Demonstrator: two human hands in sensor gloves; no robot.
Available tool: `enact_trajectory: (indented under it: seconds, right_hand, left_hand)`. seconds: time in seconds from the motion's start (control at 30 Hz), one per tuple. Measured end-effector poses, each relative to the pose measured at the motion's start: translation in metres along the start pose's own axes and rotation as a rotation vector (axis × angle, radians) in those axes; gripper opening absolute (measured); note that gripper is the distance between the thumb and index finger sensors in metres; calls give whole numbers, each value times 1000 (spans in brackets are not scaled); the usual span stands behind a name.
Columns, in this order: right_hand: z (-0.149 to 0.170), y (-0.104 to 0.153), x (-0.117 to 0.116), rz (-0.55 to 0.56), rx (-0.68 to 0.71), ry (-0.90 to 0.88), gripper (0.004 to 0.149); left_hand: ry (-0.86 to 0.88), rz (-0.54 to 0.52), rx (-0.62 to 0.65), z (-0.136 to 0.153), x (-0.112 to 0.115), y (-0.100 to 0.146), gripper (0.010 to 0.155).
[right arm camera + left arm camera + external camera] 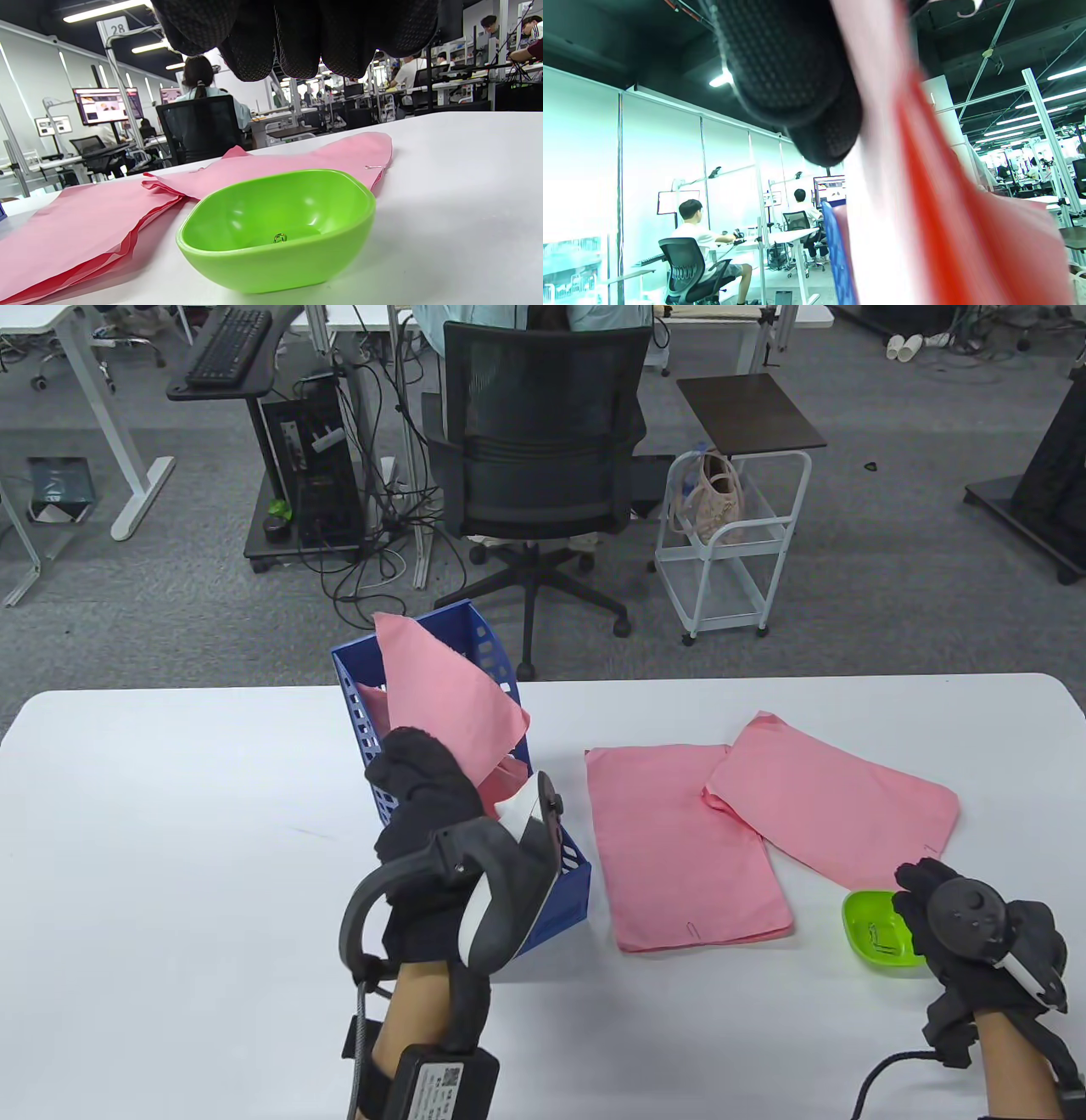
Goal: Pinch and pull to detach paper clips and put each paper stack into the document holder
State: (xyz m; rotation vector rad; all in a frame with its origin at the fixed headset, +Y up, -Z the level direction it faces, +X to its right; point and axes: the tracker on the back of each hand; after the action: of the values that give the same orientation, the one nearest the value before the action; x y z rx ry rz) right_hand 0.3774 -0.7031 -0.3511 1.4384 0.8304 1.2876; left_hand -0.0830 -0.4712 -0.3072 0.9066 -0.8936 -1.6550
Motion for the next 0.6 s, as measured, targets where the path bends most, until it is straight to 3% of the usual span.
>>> enact_trajectory:
  seconds: [0.13,0.37,0.6]
  right_hand:
    - [-1,0,-1,0,7,9,50]
    - [-2,1,-2,6,22,20,50]
    - [-3,1,-4,2,27,31,50]
  left_hand:
    - [242,-40,64,-7,19,-7,62]
    - [637,-86,119,-5,85,-18,69]
    - [580,18,91,-11,149,-22,72]
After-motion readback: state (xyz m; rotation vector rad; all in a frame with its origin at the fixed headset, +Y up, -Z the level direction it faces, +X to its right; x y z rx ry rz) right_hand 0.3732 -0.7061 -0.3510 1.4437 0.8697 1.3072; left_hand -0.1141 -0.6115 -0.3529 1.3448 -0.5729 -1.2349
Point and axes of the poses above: the tracker on the back of each hand, its own z axis roughly to the little-finger side, its own y axis roughly from the fingertips to the wrist, x = y × z, and after that the axes turned 13 degrees about z, right-handed
